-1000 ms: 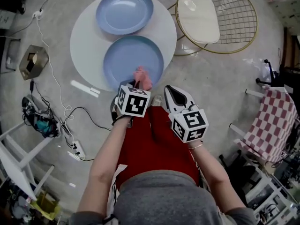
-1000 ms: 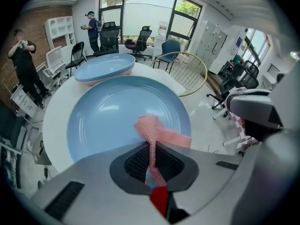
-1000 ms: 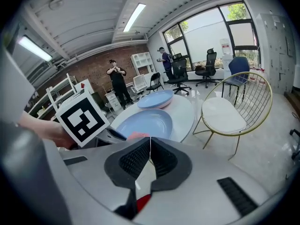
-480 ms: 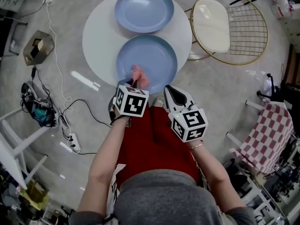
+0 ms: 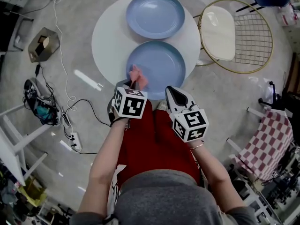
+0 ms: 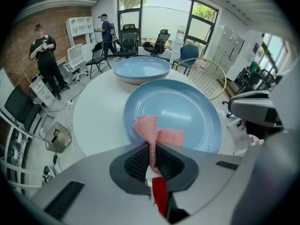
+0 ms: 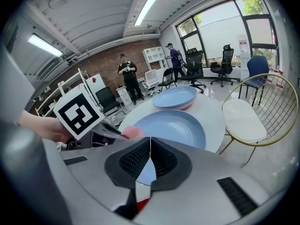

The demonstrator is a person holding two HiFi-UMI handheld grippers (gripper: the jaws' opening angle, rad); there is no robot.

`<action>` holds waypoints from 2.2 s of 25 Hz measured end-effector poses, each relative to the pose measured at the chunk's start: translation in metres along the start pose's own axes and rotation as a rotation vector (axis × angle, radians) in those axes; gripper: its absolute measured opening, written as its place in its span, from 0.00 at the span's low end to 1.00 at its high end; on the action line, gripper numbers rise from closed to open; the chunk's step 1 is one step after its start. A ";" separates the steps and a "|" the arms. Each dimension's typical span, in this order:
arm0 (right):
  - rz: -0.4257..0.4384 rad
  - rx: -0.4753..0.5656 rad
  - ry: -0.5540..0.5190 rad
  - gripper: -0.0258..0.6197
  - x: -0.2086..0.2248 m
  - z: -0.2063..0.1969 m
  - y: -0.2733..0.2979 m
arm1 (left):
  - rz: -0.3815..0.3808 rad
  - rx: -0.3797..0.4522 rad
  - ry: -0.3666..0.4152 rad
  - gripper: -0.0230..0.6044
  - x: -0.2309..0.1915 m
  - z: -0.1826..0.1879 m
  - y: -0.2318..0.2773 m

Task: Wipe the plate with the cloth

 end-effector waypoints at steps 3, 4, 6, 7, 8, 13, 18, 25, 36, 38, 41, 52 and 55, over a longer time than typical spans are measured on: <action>0.003 0.004 -0.001 0.09 -0.003 0.006 0.005 | 0.011 0.005 -0.004 0.08 -0.010 0.003 -0.004; 0.004 0.006 -0.002 0.09 -0.004 0.008 0.006 | 0.016 0.007 -0.004 0.08 -0.013 0.004 -0.005; 0.005 0.011 -0.003 0.09 -0.005 0.012 0.007 | 0.024 0.015 -0.003 0.08 -0.017 0.007 -0.009; 0.005 0.015 -0.004 0.09 -0.005 0.014 0.007 | 0.027 0.021 -0.001 0.08 -0.019 0.009 -0.011; 0.004 0.019 -0.005 0.09 -0.005 0.017 0.008 | 0.029 0.028 0.001 0.08 -0.021 0.011 -0.013; -0.010 0.054 -0.002 0.09 -0.001 0.029 0.004 | 0.010 0.078 -0.014 0.08 -0.024 0.024 -0.023; -0.040 0.104 0.009 0.09 0.009 0.045 -0.006 | 0.023 0.144 -0.009 0.08 -0.025 0.040 -0.041; -0.062 0.167 -0.008 0.09 0.019 0.062 -0.026 | 0.044 0.230 -0.004 0.09 -0.018 0.058 -0.067; -0.060 0.251 -0.044 0.09 0.010 0.082 -0.055 | 0.080 0.370 -0.010 0.08 -0.011 0.062 -0.107; -0.063 0.272 -0.052 0.09 0.009 0.086 -0.062 | 0.084 0.401 -0.021 0.08 -0.011 0.065 -0.117; -0.065 0.301 -0.058 0.09 0.008 0.092 -0.073 | 0.086 0.440 -0.022 0.08 -0.008 0.069 -0.130; -0.062 0.394 -0.067 0.09 0.013 0.106 -0.116 | 0.080 0.587 -0.007 0.08 0.016 0.072 -0.175; -0.061 0.416 -0.083 0.09 0.009 0.110 -0.125 | 0.069 0.634 0.004 0.08 0.021 0.071 -0.190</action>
Point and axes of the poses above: the fingertips, and each gripper's own axes: y forward along the fingers, x to its right, z out of its top, the point moved 4 cm from there along -y, backward along the fingers, and after that the axes turned 9 degrees about -x, right-handed, at the moved point
